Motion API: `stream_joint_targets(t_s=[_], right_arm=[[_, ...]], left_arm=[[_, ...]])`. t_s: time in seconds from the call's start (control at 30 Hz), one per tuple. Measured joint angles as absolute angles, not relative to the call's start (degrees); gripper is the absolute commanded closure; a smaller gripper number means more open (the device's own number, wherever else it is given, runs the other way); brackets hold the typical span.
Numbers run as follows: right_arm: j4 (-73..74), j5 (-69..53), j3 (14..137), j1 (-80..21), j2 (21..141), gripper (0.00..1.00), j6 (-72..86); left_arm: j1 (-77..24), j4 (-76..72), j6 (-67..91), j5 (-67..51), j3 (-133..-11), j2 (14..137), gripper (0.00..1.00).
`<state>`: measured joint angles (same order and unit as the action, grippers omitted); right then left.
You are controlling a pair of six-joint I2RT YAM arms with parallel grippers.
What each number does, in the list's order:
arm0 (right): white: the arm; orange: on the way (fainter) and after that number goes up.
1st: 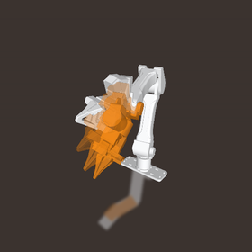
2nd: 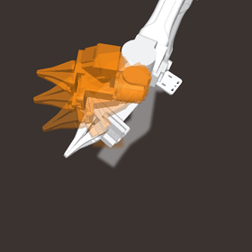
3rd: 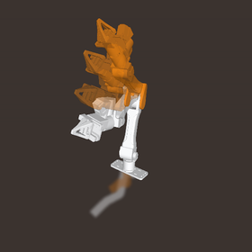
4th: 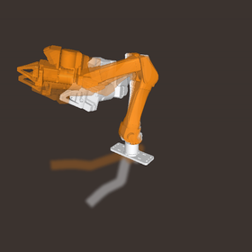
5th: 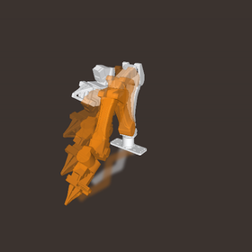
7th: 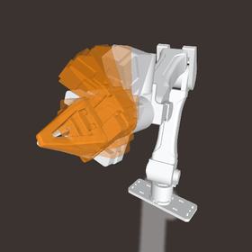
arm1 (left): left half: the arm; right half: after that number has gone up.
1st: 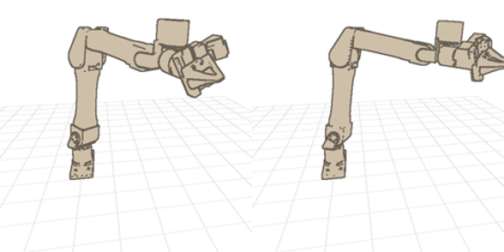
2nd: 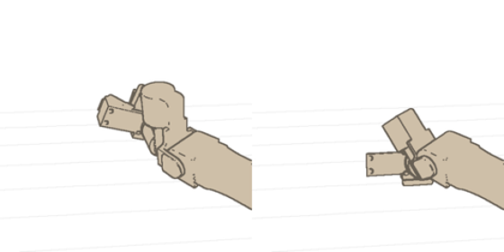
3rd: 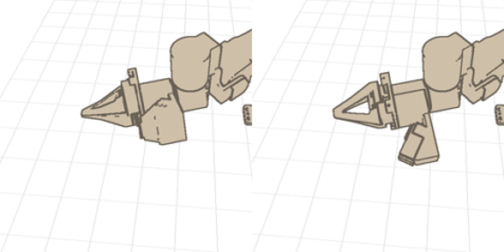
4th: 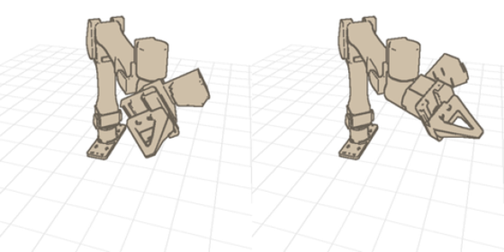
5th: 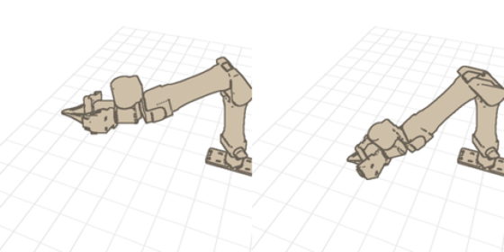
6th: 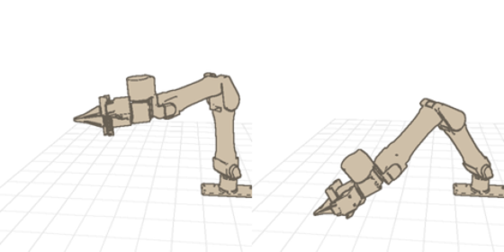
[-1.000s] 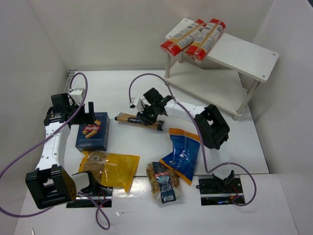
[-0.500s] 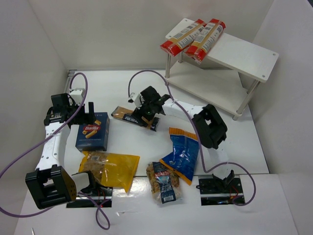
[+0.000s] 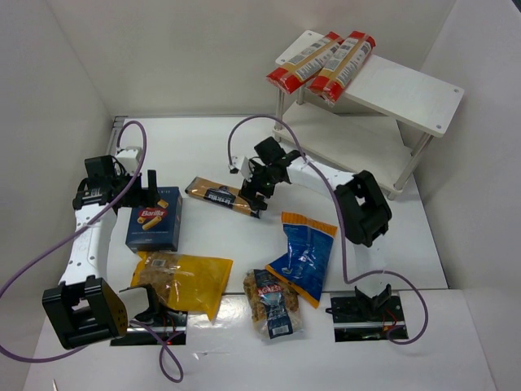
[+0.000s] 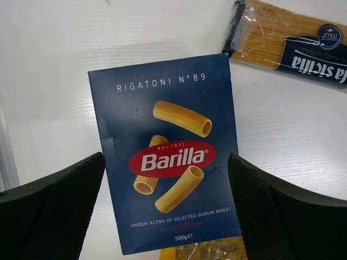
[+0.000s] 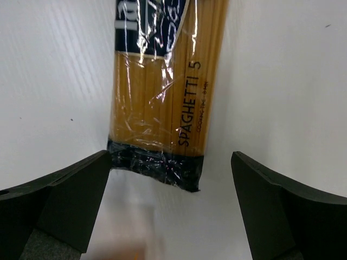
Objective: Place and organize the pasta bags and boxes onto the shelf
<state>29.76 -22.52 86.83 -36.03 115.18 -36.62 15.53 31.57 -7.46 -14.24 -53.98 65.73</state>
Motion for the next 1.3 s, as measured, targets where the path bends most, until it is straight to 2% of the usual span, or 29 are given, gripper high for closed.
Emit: stream_joint_targets(t_s=[0.17, 0.5, 1.3], right_arm=[[33.6, -27.2, 90.7, -34.6, 121.9, 0.00, -39.2], [36.1, -33.9, 95.3, -35.0, 123.4, 0.00, -38.9], [31.0, -20.4, 101.4, -42.0, 129.9, 0.00, -28.8]], left_arm=[[15.6, 31.6, -7.5, -14.2, -54.0, 65.7, 0.01], [15.6, 31.7, -7.6, -14.2, -54.0, 65.9, 0.01], [15.6, 31.9, -7.6, -14.2, -54.0, 66.1, 0.01]])
